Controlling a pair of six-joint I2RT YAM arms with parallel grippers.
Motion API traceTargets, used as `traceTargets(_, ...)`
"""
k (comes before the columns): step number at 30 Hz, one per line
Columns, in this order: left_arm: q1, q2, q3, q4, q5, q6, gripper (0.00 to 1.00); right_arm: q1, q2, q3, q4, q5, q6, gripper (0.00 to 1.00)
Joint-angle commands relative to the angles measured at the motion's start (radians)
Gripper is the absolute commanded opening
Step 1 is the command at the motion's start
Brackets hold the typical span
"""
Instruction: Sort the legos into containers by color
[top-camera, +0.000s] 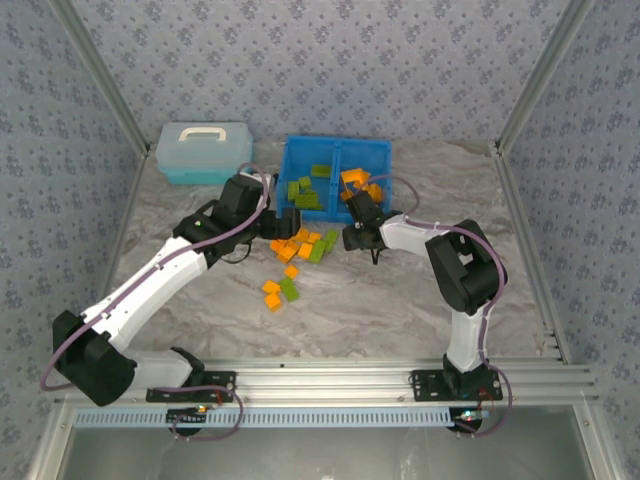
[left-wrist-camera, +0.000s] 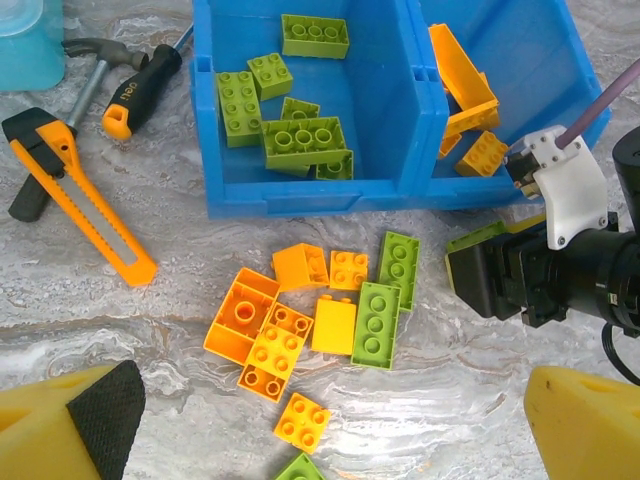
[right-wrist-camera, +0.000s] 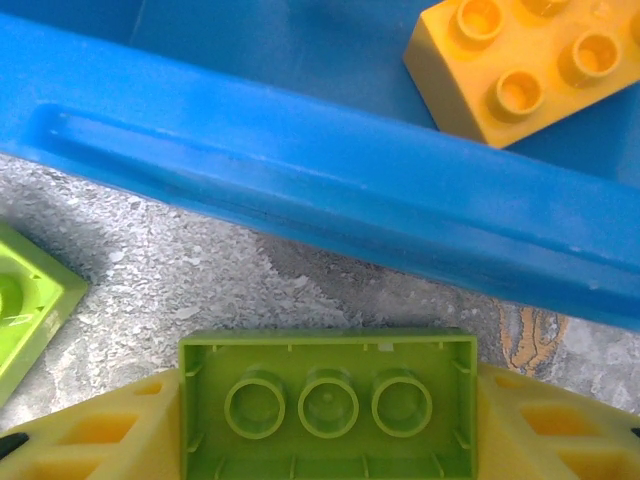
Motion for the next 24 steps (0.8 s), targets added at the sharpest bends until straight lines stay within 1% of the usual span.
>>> traceTargets(1,0.008,-0.04,0.008,-0.008,-0.026,-0.014,0.99,0.023,-0.108,-0.015,-0.07,-0.023,0.039,0.5)
traceTargets(4,0.007,-0.081,0.003,-0.02,-0.072,-0.014,0.99,0.067,-0.246,0.02,-0.07,-0.03,0.06,0.5)
traceTargets(5,0.008,-0.096,0.0,-0.024,-0.093,-0.015,0.99,0.081,-0.267,0.064,-0.066,-0.029,0.059,0.5)
traceTargets(6,0.007,-0.114,-0.007,-0.024,-0.122,-0.017,0.99,0.097,-0.273,0.109,-0.063,-0.028,0.053,0.5)
traceTargets(8,0.012,-0.146,-0.028,-0.025,-0.178,-0.026,0.99,0.115,-0.237,0.212,-0.066,-0.024,0.032,0.51)
traceTargets(9,0.016,-0.162,-0.041,-0.026,-0.205,-0.036,0.99,0.12,-0.204,0.268,-0.062,-0.017,0.019,0.51)
traceTargets(11,0.035,-0.186,-0.066,-0.034,-0.221,-0.06,0.99,0.113,-0.104,0.4,-0.081,-0.015,0.005,0.51)
traceTargets(14,0.066,-0.209,-0.098,-0.057,-0.19,-0.085,0.99,0.096,0.069,0.622,-0.124,-0.009,-0.029,0.51)
traceTargets(18,0.086,-0.237,-0.137,-0.09,-0.154,-0.09,0.99,0.086,0.29,0.903,-0.232,0.011,-0.075,0.52)
traceTargets(21,0.1,-0.242,-0.174,-0.079,-0.072,-0.069,0.99,0.088,0.399,1.023,-0.268,0.044,-0.105,0.54)
traceTargets(24,0.101,-0.22,-0.211,-0.062,-0.036,-0.074,0.99,0.084,0.466,1.113,-0.293,0.035,-0.105,0.61)
